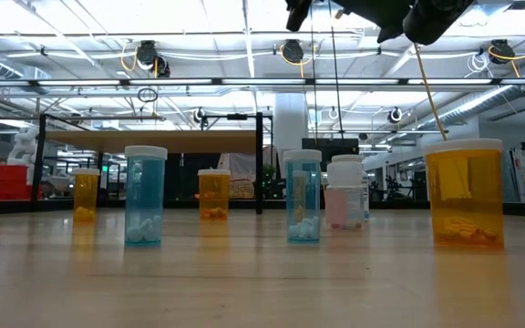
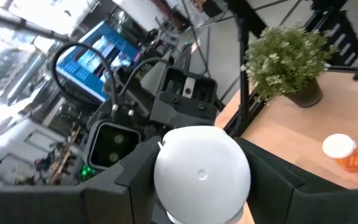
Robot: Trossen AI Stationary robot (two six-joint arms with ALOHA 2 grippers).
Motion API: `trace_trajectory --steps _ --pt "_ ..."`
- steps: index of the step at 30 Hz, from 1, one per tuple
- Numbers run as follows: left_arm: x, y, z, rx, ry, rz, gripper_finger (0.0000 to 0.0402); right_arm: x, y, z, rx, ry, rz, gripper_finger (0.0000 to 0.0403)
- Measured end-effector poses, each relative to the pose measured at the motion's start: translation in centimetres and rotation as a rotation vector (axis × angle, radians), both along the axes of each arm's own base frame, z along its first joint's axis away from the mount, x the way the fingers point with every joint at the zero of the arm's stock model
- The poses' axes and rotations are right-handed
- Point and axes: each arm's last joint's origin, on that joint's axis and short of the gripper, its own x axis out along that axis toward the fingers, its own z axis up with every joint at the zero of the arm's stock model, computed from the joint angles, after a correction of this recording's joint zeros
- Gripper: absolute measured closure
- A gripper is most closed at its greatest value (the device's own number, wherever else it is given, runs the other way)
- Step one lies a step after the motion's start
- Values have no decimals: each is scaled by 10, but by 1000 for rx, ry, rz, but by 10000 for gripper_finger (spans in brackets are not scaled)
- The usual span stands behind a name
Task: Pick and place medicine bottles onto shelf by color
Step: Put the bottom white pill bottle on the shelf
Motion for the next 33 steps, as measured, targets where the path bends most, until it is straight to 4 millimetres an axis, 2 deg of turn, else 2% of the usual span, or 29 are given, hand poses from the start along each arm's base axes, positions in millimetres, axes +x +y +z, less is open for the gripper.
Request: trace_trajectory --steps 5,10,19,27,33 --pt "0 1 -1 -62 37 65 197 0 -1 0 -7 -1 -11 159" --pt "1 -1 -7 -43 81 108 183 0 -2 -1 -11 6 -6 159" --pt "0 -5 -9 -7 100 117 237 1 -2 -3 -8 27 -5 156" --pt "0 -9 -9 -12 102 105 221 1 -2 -3 22 47 32 141" --pt "-6 -14 0 14 49 81 233 -1 -1 -1 49 51 73 114"
